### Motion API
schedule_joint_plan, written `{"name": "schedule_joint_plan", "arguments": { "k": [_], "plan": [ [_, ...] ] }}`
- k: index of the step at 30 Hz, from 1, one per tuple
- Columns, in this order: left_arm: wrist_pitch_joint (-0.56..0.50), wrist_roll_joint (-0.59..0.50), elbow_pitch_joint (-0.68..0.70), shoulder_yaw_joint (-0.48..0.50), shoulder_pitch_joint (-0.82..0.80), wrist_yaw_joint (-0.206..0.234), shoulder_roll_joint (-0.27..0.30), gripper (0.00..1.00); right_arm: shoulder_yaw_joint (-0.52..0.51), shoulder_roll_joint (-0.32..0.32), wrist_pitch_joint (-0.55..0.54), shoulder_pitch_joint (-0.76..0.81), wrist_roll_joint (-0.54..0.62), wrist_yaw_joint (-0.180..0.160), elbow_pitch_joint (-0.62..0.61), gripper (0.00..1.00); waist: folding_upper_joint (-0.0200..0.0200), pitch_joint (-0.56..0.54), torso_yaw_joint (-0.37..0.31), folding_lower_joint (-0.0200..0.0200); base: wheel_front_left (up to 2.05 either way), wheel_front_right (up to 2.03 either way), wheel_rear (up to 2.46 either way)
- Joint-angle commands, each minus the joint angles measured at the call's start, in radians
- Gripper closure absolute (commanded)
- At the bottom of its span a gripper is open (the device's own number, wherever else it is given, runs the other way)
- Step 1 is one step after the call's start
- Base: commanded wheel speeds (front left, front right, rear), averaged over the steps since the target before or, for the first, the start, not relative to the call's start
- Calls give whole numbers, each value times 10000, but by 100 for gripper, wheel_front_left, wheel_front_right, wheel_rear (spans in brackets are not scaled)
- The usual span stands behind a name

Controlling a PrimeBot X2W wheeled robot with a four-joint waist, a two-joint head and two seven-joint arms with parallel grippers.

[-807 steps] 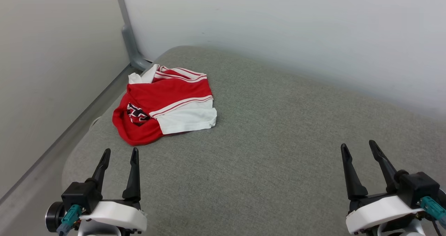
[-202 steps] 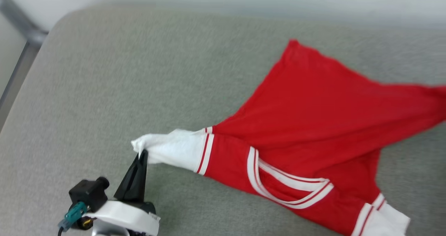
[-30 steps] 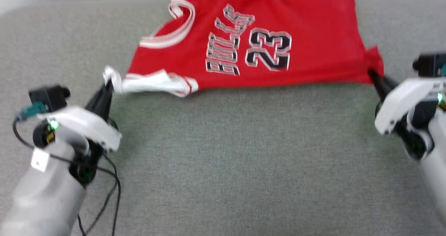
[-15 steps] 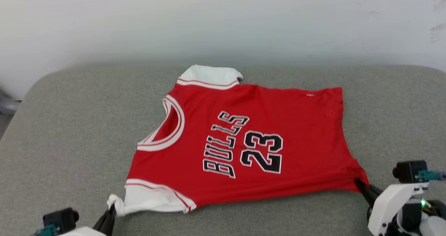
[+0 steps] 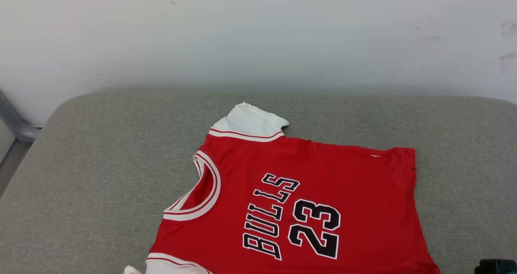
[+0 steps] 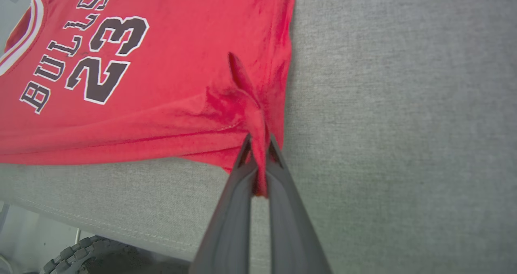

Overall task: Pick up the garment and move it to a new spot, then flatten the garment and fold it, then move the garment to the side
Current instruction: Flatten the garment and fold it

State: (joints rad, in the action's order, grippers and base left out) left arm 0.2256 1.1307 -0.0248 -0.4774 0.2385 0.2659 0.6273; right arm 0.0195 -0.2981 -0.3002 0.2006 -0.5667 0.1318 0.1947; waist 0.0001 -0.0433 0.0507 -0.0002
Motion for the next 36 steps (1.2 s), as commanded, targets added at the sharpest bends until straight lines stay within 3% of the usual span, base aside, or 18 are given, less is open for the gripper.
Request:
{"name": "schedule_joint_plan", "arguments": {
  "k": [1,7,15,25,34,35,36],
  "plan": [
    [-2,-28,148,114,63,105,195,100,-219,79,-77,243,170,-21,-189,100,-1,31,7,2,0,0,0],
    [-102,-374,533,126,-797,-3,392,100,-700,693,-420,151,709,-20,-996,100,-1,292,13,2,0,0,0],
    [-116,-919,-68,-32,-2881,-660,40,100,-888,897,-679,-823,1456,-18,-1522,100,-1,1185,-10,2,0,0,0],
    [9,-1133,-2490,-344,-5292,-2020,-1048,100,-871,949,-717,-2134,2079,-18,-1004,100,-1,2466,-46,2,0,0,0],
    [-546,-847,-5101,-885,-6224,-3126,-1881,100,-546,960,-400,-2613,2099,-20,213,100,-1,2746,-146,2,0,0,0],
    [-594,-821,-5334,-919,-6310,-3208,-1941,100,-499,982,-363,-2645,2088,-20,340,87,-1,2733,-158,2,0,0,0],
    [-573,-806,-5510,-935,-6394,-3274,-1994,100,-447,979,-283,-2688,2102,-20,422,56,-1,2721,-170,2,0,0,0]
  ]
}}
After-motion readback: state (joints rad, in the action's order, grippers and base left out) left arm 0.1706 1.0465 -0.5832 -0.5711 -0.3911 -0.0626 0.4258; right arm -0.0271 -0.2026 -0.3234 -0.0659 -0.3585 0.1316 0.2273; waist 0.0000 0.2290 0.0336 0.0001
